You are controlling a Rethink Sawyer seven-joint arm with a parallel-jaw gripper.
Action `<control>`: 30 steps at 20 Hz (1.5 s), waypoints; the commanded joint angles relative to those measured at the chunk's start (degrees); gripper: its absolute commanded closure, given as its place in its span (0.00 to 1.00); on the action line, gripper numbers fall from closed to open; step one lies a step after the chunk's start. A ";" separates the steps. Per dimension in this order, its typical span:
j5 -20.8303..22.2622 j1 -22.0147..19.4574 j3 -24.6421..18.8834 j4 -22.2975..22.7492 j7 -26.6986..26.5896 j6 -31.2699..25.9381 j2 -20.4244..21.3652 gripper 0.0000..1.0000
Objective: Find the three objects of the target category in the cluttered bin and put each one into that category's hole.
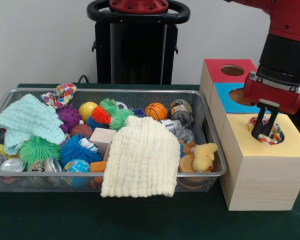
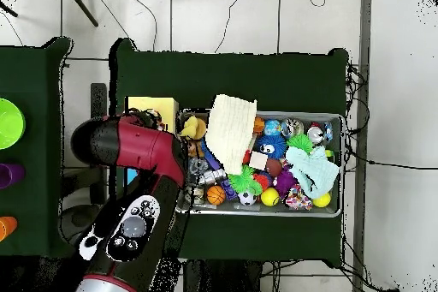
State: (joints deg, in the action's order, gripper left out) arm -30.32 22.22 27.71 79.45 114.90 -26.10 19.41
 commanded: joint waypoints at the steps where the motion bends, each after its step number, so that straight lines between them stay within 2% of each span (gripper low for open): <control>1: -1.99 -1.22 -7.80 7.79 14.97 6.19 -3.57 1.00; 12: -2.85 -1.33 -8.89 8.63 15.08 9.27 -4.27 1.00; 30: -4.40 -0.73 -8.86 9.20 15.14 10.38 -4.35 1.00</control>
State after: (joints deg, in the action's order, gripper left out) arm -32.56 22.59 26.85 81.26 114.90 -19.31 16.72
